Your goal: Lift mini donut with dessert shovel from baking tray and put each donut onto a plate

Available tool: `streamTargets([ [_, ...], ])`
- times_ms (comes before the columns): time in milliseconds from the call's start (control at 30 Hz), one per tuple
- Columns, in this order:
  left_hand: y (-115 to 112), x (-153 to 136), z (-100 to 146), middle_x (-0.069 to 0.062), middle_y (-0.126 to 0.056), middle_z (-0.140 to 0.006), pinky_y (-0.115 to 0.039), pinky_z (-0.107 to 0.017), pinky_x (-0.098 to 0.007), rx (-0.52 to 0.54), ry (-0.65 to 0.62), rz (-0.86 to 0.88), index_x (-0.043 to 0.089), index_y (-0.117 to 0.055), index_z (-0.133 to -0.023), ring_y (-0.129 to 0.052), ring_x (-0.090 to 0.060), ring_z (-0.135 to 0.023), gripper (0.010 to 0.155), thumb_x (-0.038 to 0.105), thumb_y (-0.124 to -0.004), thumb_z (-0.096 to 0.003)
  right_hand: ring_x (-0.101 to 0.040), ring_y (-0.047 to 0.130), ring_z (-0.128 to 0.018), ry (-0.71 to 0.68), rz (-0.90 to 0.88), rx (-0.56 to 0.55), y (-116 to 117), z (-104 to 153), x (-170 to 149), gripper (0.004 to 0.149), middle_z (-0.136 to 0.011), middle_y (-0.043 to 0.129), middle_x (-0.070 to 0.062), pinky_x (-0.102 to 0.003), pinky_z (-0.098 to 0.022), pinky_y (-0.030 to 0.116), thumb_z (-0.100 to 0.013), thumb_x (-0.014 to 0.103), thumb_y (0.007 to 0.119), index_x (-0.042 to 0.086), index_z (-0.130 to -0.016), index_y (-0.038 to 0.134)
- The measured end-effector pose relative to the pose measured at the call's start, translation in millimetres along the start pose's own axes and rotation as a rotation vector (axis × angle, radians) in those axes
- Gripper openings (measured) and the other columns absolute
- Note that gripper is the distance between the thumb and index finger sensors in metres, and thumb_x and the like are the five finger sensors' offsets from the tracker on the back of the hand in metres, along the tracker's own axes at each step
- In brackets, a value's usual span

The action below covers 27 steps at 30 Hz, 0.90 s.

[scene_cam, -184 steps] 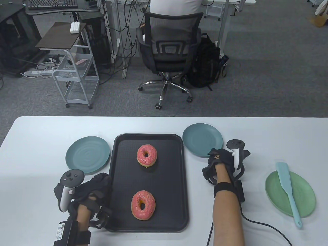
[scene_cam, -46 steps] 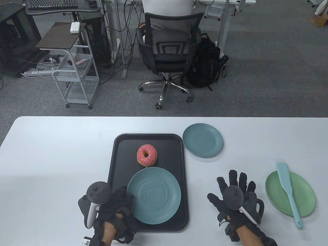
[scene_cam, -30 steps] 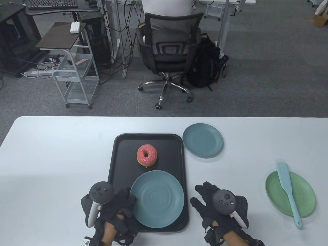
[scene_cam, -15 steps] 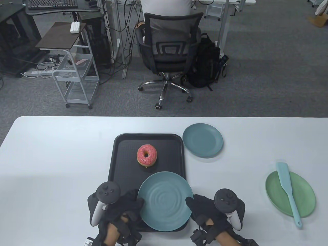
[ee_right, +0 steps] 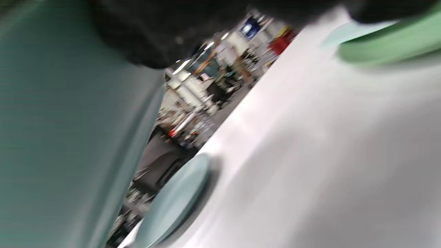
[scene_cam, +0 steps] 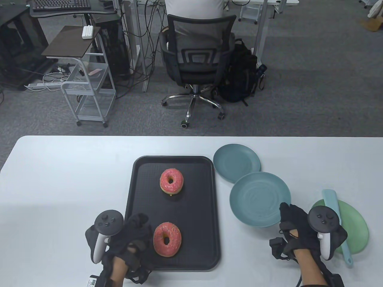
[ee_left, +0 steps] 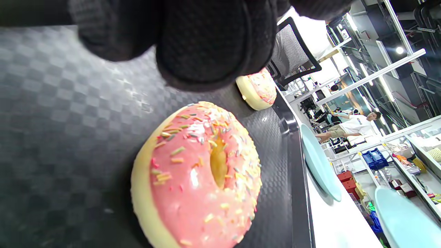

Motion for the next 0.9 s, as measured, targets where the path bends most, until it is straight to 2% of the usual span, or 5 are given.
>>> streamTargets([
  [133, 1, 1, 0, 0.003, -0.09, -0.07, -0.09, -0.036, -0.037, -0.001, 0.001, -0.006, 0.025, -0.055, -0.09, -0.105, -0.018, -0.042, 0.054, 0.042, -0.073, -0.0423, -0.023, 0.088, -0.002, 0.094, 0.097, -0.044, -7, -10, -14, 0.044, -0.012, 0.093, -0.002, -0.043, -0.017, 0.085, -0.047, 0.049, 0.075, 0.008, -0.042, 0.09],
  [367, 2, -1, 0, 0.003, -0.089, -0.07, -0.09, -0.036, -0.037, 0.001, 0.013, -0.007, 0.025, -0.055, -0.09, -0.105, -0.018, -0.042, 0.054, 0.042, -0.073, -0.0423, -0.021, 0.089, -0.001, 0.226, 0.127, -0.037, -2, -25, -29, 0.045, -0.013, 0.095, -0.001, -0.042, -0.015, 0.086, -0.047, 0.048, 0.072, 0.008, -0.045, 0.09],
  [900, 3, -4, -2, 0.003, -0.089, -0.07, -0.089, -0.037, -0.037, -0.001, 0.03, -0.016, 0.025, -0.055, -0.09, -0.105, -0.018, -0.042, 0.053, 0.04, -0.074, -0.0425, -0.018, 0.092, 0.002, 0.31, 0.205, 0.004, 34, -46, -47, 0.044, -0.013, 0.097, 0.001, -0.039, -0.013, 0.089, -0.048, 0.049, 0.069, 0.01, -0.045, 0.091],
])
Point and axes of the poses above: the tracker on the back of each hand, its own x axis roughly to the thumb side, its own z axis roughly from the fingertips to the wrist, y = z × x, the point moved 2 cm from there along -z, roughly from the wrist to the fingertips
